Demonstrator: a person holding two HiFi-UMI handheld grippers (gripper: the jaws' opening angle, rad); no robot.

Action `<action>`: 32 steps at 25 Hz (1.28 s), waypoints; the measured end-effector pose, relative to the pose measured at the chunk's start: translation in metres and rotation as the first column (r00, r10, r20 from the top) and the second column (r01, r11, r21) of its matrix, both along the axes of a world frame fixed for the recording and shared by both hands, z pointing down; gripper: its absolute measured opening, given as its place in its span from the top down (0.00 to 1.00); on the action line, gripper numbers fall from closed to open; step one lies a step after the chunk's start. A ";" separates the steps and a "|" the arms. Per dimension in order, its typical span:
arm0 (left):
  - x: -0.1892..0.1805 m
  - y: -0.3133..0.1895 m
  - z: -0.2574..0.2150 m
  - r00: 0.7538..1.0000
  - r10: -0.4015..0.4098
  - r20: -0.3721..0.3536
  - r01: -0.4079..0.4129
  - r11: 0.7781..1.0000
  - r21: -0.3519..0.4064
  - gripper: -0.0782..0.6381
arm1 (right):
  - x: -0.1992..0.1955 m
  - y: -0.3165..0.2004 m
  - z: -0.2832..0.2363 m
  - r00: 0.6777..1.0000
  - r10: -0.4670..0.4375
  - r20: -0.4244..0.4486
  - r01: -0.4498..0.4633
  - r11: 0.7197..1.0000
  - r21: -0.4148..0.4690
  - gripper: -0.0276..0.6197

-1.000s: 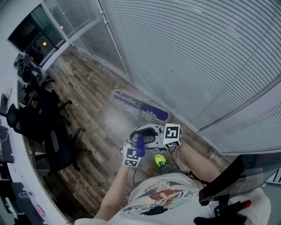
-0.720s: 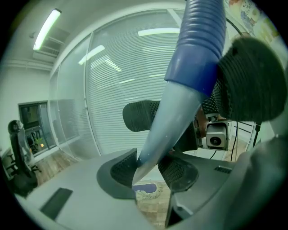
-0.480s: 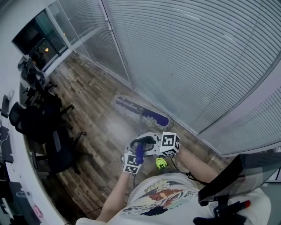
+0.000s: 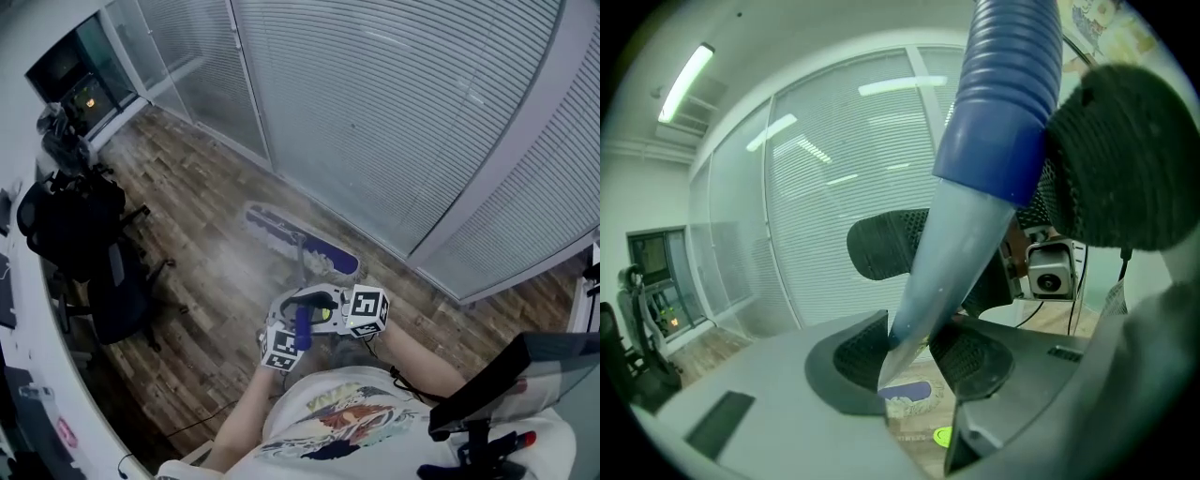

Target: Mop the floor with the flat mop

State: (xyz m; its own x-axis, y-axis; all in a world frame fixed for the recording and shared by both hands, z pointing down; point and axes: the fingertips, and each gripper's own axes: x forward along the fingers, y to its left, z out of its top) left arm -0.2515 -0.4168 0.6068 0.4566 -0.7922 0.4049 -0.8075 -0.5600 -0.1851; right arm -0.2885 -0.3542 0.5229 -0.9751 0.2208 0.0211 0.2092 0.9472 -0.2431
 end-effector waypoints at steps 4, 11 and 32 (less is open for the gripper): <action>0.016 0.073 -0.002 0.999 0.039 0.007 -0.039 0.999 0.012 0.71 | 0.014 0.072 0.000 0.999 0.053 -0.005 -0.053 0.999 0.013 0.57; 0.055 0.166 -0.014 0.996 0.089 0.002 -0.089 0.996 0.030 0.71 | 0.051 0.162 -0.010 0.995 0.102 0.013 -0.102 0.995 -0.019 0.57; 0.198 0.385 0.011 0.984 0.172 0.052 -0.174 0.984 0.034 0.71 | 0.192 0.379 0.016 0.990 0.138 0.004 -0.138 0.990 0.010 0.57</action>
